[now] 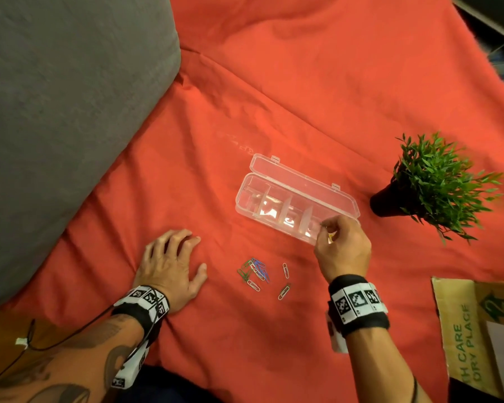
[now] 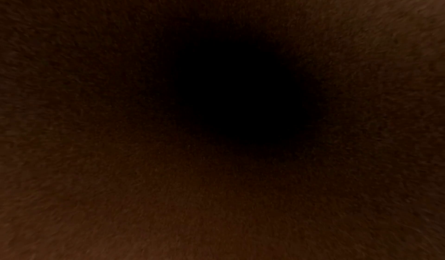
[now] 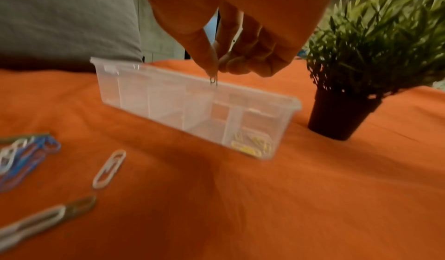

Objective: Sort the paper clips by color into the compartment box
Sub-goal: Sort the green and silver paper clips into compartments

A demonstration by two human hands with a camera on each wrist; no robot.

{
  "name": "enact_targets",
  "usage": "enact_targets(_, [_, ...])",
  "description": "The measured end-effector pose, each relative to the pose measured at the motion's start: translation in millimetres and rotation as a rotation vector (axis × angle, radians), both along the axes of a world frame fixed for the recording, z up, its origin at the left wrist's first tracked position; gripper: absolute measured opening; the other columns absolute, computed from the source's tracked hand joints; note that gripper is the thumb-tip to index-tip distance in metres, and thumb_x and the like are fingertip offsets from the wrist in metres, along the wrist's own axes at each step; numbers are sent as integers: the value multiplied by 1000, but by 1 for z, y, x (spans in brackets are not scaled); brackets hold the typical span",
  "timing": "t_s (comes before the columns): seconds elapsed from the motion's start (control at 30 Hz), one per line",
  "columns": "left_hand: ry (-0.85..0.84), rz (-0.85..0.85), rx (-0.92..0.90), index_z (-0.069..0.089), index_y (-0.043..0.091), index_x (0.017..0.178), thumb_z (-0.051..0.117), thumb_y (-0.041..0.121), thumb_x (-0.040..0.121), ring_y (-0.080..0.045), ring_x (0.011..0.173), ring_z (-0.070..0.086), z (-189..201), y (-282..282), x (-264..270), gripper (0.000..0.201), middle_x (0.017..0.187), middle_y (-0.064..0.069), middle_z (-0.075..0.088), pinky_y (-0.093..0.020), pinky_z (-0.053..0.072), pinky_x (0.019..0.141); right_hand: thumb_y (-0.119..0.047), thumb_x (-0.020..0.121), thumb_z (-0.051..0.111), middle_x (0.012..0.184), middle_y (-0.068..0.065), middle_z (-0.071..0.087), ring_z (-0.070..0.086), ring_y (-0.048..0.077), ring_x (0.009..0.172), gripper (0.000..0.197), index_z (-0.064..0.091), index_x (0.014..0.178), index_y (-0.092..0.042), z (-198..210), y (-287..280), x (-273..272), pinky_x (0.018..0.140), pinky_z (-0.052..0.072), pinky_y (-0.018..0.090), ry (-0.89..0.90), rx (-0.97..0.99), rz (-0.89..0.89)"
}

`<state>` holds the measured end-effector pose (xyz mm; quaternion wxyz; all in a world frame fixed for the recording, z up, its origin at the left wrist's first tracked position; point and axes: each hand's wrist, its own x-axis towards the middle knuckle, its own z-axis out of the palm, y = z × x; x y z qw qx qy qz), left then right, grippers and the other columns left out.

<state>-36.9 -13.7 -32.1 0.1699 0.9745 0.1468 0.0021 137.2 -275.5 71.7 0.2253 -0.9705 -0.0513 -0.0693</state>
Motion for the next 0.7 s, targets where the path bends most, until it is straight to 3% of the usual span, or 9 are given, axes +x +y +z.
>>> enact_targets(0.1, [8, -2, 6, 57, 24, 131, 53, 57, 79, -29, 131, 46, 0, 0, -1, 62, 140, 1, 53, -52, 39, 103, -10, 86, 64, 96, 3, 71, 67, 26, 84, 17, 71, 100, -16, -16, -12, -8, 75, 49, 31, 114, -13, -20])
enact_targets(0.2, [21, -1, 11, 57, 25, 131, 53, 57, 79, -28, 132, 45, 1, 0, -1, 62, 140, 2, 52, -52, 39, 104, -7, 84, 66, 101, 3, 69, 64, 23, 81, 30, 68, 111, -18, -16, -14, -14, 79, 53, 38, 49, 57, -30])
enact_targets(0.27, [21, -1, 7, 57, 25, 131, 53, 57, 79, -28, 132, 45, 1, 0, 0, 61, 141, 2, 52, -51, 39, 104, -5, 81, 67, 92, 0, 66, 60, 18, 72, 24, 68, 102, -17, -12, -12, -20, 73, 53, 38, -46, 99, -26])
enact_targets(0.37, [13, -6, 17, 57, 24, 131, 53, 57, 79, -29, 132, 46, -1, 0, 0, 62, 140, 1, 53, -50, 37, 104, -4, 79, 68, 76, -6, 57, 50, 12, 62, 13, 67, 88, -14, -5, -7, -36, 65, 43, 20, -156, 132, 48])
enact_targets(0.43, [11, -7, 18, 57, 24, 131, 53, 57, 79, -29, 132, 45, -1, 0, 0, 62, 140, 1, 53, -50, 36, 104, -5, 78, 66, 72, -10, 52, 47, 9, 60, 9, 66, 81, -14, -5, -4, -52, 63, 39, 18, -145, 136, 115])
enact_targets(0.57, [3, -4, 19, 58, 24, 130, 52, 57, 79, -29, 131, 45, 0, 0, 0, 62, 140, 0, 54, -50, 37, 103, -18, 74, 65, 77, -8, 59, 58, 17, 66, 8, 65, 82, -21, -30, -7, -80, 64, 50, 35, 192, 17, 191])
enact_targets(0.7, [13, -2, 20, 57, 24, 131, 52, 58, 79, -29, 132, 45, 0, 0, 0, 62, 140, 1, 53, -50, 37, 104, -28, 72, 68, 92, -1, 65, 66, 27, 84, 22, 64, 94, -23, -42, -6, -90, 75, 54, 39, 512, -155, 141])
